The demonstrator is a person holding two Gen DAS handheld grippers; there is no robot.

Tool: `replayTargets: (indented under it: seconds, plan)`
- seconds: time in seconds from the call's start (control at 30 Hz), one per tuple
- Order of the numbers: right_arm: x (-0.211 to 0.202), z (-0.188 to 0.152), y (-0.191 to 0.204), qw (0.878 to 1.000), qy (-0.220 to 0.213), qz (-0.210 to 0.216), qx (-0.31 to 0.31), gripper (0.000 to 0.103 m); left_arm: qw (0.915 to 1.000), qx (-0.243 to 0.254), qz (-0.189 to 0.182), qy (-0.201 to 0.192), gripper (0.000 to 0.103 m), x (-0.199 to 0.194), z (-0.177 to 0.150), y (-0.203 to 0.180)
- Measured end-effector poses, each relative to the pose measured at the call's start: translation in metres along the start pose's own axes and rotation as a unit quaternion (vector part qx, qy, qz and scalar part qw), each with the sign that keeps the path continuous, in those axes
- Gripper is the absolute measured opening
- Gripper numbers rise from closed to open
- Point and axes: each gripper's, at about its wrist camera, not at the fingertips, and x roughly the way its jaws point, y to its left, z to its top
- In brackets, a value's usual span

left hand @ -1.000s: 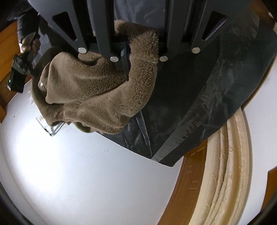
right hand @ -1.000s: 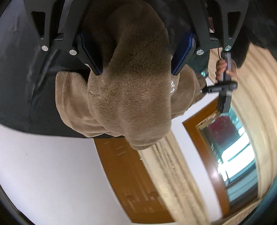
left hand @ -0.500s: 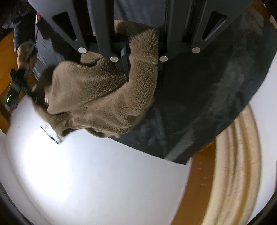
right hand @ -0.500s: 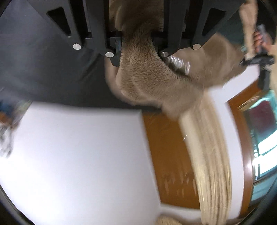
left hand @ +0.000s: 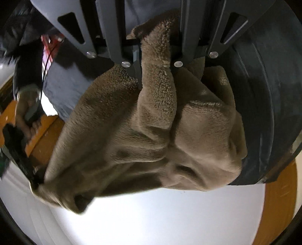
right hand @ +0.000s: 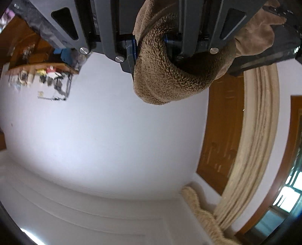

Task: Fold clothes
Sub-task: 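Lift the fleece with the left gripper while the right gripper grasps another edge, then raise the fleece high with both grippers and shake it open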

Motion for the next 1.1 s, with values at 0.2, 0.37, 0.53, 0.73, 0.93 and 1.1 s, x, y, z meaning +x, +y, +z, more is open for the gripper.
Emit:
replayTargets:
  seconds: [0.2, 0.37, 0.53, 0.73, 0.93, 1.1]
  plan:
    - [-0.028, 0.023, -0.017, 0.997, -0.060, -0.040, 0.023, 0.020, 0.9848, -0.001, 0.044, -0.168, 0.014, -0.092, 0.038, -0.029]
    - [-0.058, 0.066, -0.002, 0.987, -0.145, -0.065, 0.003, 0.020, 0.9426, 0.016, 0.083, -0.323, 0.014, -0.185, 0.066, -0.075]
    - [-0.095, 0.092, 0.008, 0.978, -0.197, -0.060, -0.015, 0.020, 0.8743, 0.033, 0.121, -0.469, 0.014, -0.278, 0.093, -0.121]
    - [-0.121, 0.066, 0.017, 0.980, -0.194, -0.011, -0.035, 0.020, 0.8353, 0.047, 0.166, -0.522, 0.014, -0.315, 0.115, -0.155]
    - [-0.124, 0.019, 0.026, 0.990, -0.122, 0.061, -0.023, 0.020, 0.8372, 0.068, 0.191, -0.508, 0.014, -0.297, 0.131, -0.171]
    - [-0.113, -0.011, 0.030, 0.982, -0.042, 0.184, 0.028, 0.023, 0.8329, 0.098, 0.211, -0.502, 0.014, -0.285, 0.143, -0.200]
